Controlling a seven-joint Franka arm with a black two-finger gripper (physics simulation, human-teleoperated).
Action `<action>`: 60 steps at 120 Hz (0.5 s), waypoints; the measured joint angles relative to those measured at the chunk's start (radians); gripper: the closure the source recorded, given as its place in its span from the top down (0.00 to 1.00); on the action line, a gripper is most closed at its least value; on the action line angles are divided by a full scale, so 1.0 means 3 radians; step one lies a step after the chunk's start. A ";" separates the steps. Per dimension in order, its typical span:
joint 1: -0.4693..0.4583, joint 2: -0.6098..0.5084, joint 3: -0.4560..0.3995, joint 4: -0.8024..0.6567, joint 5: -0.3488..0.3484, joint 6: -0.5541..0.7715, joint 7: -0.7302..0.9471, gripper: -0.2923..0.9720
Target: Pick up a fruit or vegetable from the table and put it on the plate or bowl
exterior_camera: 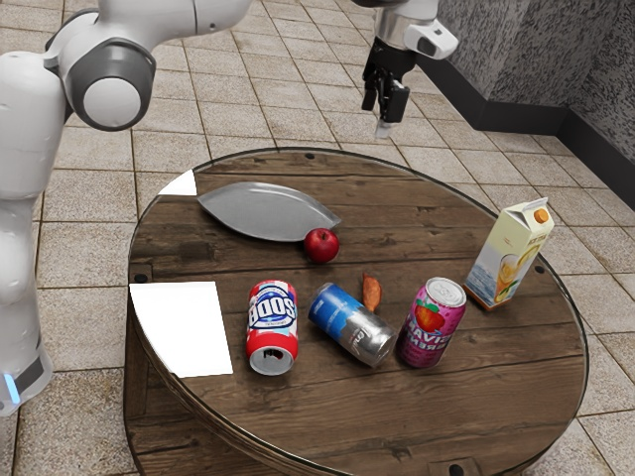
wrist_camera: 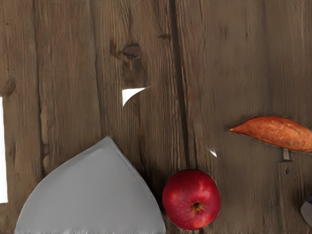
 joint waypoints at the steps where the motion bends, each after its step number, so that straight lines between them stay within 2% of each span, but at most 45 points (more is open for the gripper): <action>1: 0.0000 0.0000 0.0000 -0.0001 -0.0001 -0.0001 0.0000 0.77; 26: -0.0003 -0.0005 0.0012 0.0012 0.0002 -0.0023 -0.0008 0.77; 36: -0.0005 -0.0116 -0.0013 0.0481 0.0005 -0.0138 -0.0012 0.77; 44: -0.0031 -0.0203 -0.0164 0.0628 0.0016 -0.0218 -0.0015 0.77; 60: -0.0051 -0.0176 -0.0235 0.0441 0.0039 -0.0302 -0.0055 0.77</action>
